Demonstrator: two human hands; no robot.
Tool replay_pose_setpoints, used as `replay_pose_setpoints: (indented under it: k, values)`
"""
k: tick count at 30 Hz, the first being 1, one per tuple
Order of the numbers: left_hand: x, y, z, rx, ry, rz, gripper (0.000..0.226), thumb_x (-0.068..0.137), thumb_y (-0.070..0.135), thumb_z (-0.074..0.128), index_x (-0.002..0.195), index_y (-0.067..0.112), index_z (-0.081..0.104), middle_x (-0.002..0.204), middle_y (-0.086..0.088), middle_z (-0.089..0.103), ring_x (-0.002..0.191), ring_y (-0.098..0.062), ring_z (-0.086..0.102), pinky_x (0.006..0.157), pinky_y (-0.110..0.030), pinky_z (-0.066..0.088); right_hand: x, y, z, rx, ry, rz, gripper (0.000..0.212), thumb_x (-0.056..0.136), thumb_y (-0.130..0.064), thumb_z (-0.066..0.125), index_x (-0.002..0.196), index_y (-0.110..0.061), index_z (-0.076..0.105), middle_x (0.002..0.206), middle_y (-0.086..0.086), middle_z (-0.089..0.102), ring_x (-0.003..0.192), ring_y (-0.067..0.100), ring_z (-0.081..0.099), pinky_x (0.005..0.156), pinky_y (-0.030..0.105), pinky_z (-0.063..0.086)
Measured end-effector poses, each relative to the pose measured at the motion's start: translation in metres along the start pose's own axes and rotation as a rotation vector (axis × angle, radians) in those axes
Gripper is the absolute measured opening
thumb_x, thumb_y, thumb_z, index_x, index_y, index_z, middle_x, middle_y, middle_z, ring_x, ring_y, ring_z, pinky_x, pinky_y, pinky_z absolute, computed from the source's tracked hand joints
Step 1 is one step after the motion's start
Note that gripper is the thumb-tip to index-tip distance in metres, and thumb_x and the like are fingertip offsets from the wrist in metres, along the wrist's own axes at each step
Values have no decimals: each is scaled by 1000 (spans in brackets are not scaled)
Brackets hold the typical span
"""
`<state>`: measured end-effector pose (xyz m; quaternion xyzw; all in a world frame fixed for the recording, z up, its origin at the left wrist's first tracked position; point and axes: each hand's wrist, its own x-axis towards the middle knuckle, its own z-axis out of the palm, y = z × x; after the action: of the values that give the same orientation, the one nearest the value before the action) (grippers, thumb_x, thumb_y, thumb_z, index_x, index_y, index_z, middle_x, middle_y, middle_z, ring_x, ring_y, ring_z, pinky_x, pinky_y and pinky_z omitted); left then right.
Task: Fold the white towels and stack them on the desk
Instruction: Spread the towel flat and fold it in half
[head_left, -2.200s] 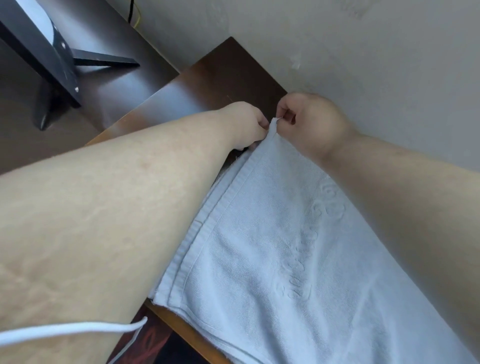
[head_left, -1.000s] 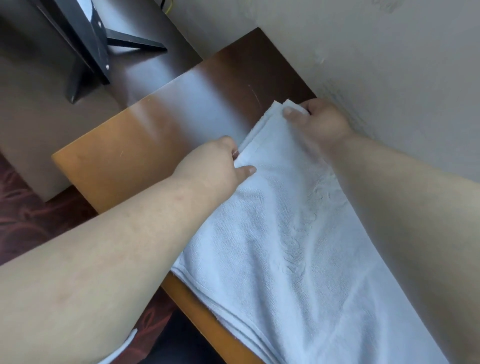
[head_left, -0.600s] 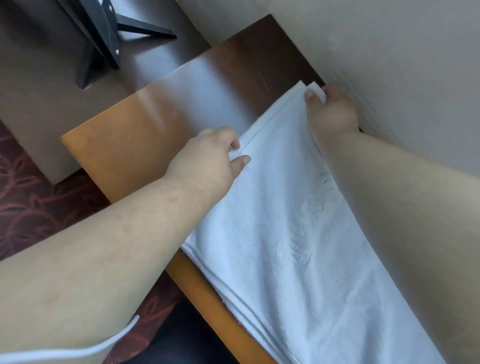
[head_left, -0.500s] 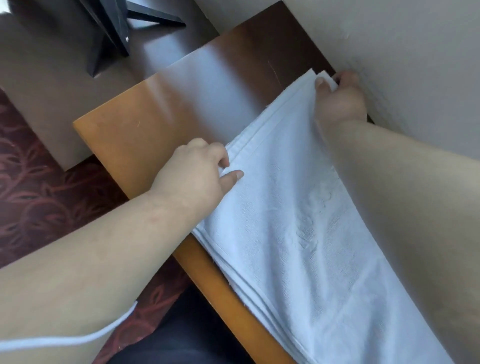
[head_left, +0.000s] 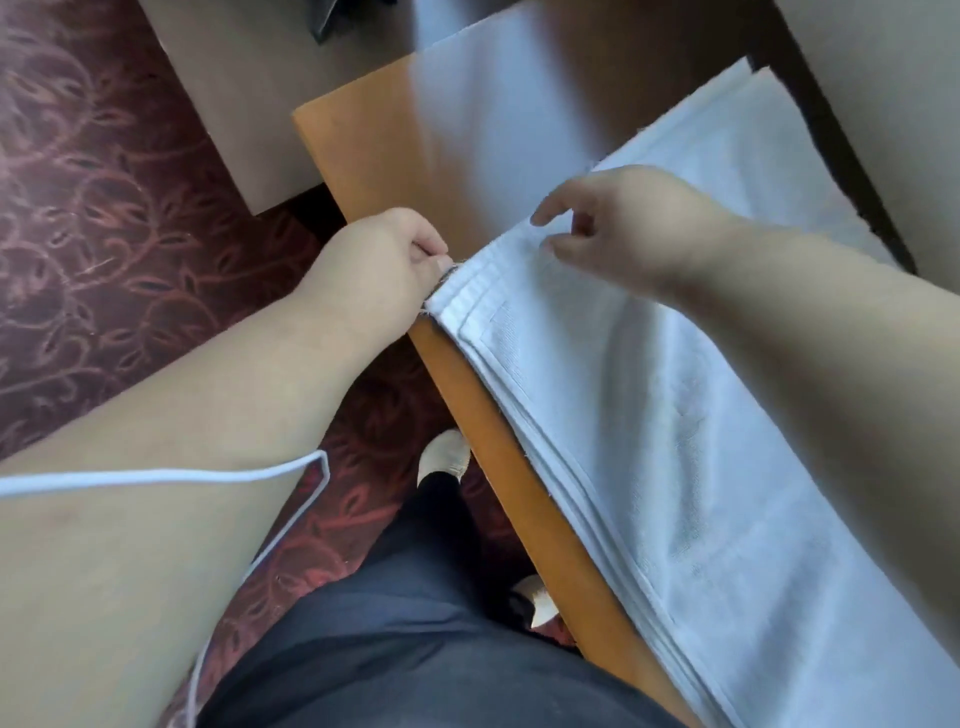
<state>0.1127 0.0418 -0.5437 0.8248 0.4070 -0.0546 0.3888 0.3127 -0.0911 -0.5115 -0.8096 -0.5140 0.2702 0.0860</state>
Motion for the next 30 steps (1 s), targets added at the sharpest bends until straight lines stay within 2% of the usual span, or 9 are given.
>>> replay_pose_setpoints:
  k: [3, 7, 12, 16, 19, 23, 25, 28, 30]
  values:
    - [-4, -2, -4, -57, -106, -20, 4, 89, 38, 64, 86, 36, 66, 75, 13, 69, 66, 1, 65, 60, -24, 50, -4, -17, 16, -44, -59, -82, 30, 87, -42, 63, 117, -41, 62, 77, -21, 52, 81, 9, 52, 65, 27, 37]
    - [-1, 8, -4, 82, -138, -15, 7, 87, 38, 68, 80, 37, 67, 82, 11, 71, 78, -7, 67, 74, -28, 54, -6, -29, 34, -92, -151, -55, 27, 85, -50, 64, 111, -43, 58, 86, -15, 58, 82, 11, 56, 63, 28, 41]
    - [5, 11, -7, 126, -183, -34, 14, 86, 39, 68, 73, 40, 63, 79, 9, 71, 76, -9, 68, 78, -30, 55, -1, -41, 42, -77, -132, -43, 16, 91, -38, 57, 107, -38, 56, 90, -9, 62, 81, 16, 59, 64, 30, 45]
    - [6, 12, -12, 131, -213, -19, 16, 85, 38, 69, 69, 38, 64, 73, 11, 71, 72, -5, 68, 72, -25, 54, 1, -48, 45, -145, -128, -79, 7, 95, -27, 48, 92, -29, 54, 78, -8, 54, 76, 20, 54, 57, 29, 36]
    - [9, 19, -17, 197, -248, -22, 16, 85, 27, 64, 70, 33, 65, 64, 9, 67, 58, 0, 62, 51, -19, 42, 0, -57, 45, -9, -58, -126, 10, 98, -27, 46, 89, -26, 50, 73, -10, 50, 69, 16, 50, 52, 27, 30]
    - [8, 27, -23, 337, -310, -21, 7, 81, 15, 64, 77, 21, 64, 65, 4, 60, 57, -17, 54, 47, -25, 32, 5, -71, 47, 155, 78, -107, 10, 98, -33, 46, 89, -28, 49, 75, -14, 52, 68, 6, 50, 56, 24, 34]
    - [8, 20, -24, 257, -289, 5, 8, 81, 16, 63, 77, 21, 67, 65, 3, 67, 62, -14, 62, 50, -27, 44, 5, -72, 55, 142, 62, -34, 10, 98, -35, 45, 90, -28, 48, 76, -13, 51, 70, 10, 51, 56, 27, 34]
    - [9, 9, -23, 53, -291, -2, 14, 86, 17, 59, 85, 25, 71, 71, 6, 73, 73, -9, 70, 71, -32, 58, 3, -76, 71, 151, 127, 44, 17, 96, -41, 41, 88, -27, 46, 74, -12, 49, 68, 12, 51, 53, 28, 31]
    - [13, 6, -21, -120, -318, -39, 17, 91, 19, 55, 86, 27, 70, 69, 10, 73, 69, -5, 70, 66, -27, 58, 0, -81, 79, 203, 275, 25, 22, 91, -44, 41, 87, -23, 48, 74, -9, 51, 69, 20, 52, 55, 32, 35]
